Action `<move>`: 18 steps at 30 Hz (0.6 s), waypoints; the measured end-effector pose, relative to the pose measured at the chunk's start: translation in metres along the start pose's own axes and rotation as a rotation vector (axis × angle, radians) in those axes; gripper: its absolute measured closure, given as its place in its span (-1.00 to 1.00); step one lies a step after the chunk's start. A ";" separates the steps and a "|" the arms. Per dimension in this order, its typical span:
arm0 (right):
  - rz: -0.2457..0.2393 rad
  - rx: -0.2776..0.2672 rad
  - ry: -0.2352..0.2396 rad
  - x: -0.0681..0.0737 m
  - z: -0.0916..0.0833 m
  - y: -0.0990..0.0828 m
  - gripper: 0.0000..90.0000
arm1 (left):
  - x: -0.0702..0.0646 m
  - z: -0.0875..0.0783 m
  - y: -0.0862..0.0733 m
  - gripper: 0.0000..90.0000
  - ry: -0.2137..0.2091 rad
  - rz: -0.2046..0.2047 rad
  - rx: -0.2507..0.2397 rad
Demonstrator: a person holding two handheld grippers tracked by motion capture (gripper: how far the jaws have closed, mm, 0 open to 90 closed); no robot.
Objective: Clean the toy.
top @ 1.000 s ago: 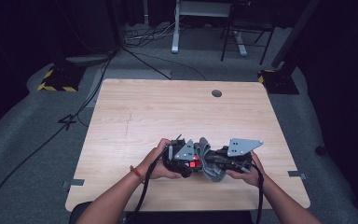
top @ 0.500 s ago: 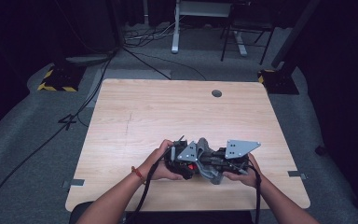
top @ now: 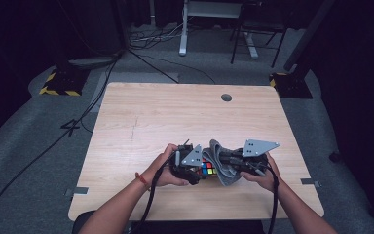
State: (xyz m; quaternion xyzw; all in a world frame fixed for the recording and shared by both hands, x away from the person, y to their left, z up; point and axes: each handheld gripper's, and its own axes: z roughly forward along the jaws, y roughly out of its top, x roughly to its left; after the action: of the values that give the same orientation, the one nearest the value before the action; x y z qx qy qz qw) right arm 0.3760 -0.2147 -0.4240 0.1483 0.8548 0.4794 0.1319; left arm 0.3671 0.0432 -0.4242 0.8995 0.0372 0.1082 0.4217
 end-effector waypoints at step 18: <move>0.097 -0.073 0.115 -0.002 0.003 -0.002 0.86 | 0.006 -0.010 -0.002 -0.25 0.022 -0.047 -0.080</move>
State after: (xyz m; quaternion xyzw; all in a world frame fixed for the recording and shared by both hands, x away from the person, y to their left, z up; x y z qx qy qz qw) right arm 0.3790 -0.2143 -0.4266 0.1568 0.8348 0.5237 0.0646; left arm 0.3702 0.0531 -0.4182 0.8796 0.0587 0.1096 0.4591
